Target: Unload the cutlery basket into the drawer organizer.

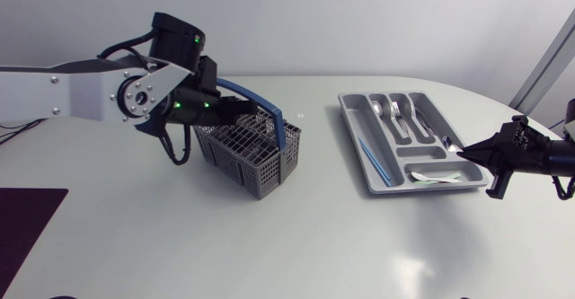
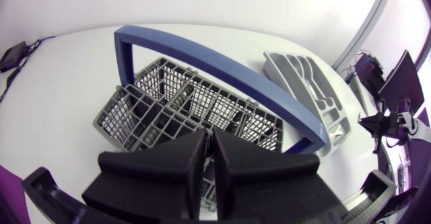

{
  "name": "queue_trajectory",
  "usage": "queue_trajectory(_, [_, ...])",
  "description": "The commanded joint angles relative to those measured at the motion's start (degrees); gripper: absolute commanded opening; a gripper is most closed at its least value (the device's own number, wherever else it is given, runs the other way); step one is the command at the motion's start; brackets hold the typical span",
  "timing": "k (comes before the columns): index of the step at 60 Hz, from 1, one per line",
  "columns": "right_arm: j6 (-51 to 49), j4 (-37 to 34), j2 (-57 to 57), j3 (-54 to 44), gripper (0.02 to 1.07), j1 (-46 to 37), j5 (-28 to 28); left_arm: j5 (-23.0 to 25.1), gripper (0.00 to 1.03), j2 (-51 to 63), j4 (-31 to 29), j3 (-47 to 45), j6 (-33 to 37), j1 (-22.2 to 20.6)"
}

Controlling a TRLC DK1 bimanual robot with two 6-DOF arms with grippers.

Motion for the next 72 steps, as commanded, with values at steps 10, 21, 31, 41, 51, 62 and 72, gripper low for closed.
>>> queue_trajectory(10, [-2.8,-1.3,1.1,0.9,0.09,-1.1,-1.3,12.2,0.05,-1.4,6.8,-6.5,-3.2,8.6])
queue_trajectory(21, [-3.4,-1.7,1.2,0.7,0.09,-1.2,-1.3,21.2,0.05,-2.5,8.6,-7.1,-5.0,12.8])
queue_trajectory(31, [-3.5,-1.9,1.0,0.9,0.09,-1.2,-1.2,26.1,0.05,-5.3,10.8,-8.6,-7.5,14.2])
queue_trajectory(41, [-4.8,-2.2,0.8,0.9,0.09,-1.2,-1.1,29.5,0.05,-6.1,11.6,-8.6,-8.8,15.9])
queue_trajectory(51, [-7.4,-4.3,1.8,2.3,0.09,-0.8,0.5,31.8,0.05,-8.1,11.8,-9.1,-9.1,17.3])
queue_trajectory(62, [-11.5,-7.4,4.7,4.8,0.09,0.9,4.3,34.3,0.05,-10.3,11.8,-8.9,-9.7,18.3])
queue_trajectory(72, [-13.7,-8.6,6.3,5.0,0.09,3.7,6.9,37.5,0.04,-12.6,11.8,-8.8,-10.5,18.7])
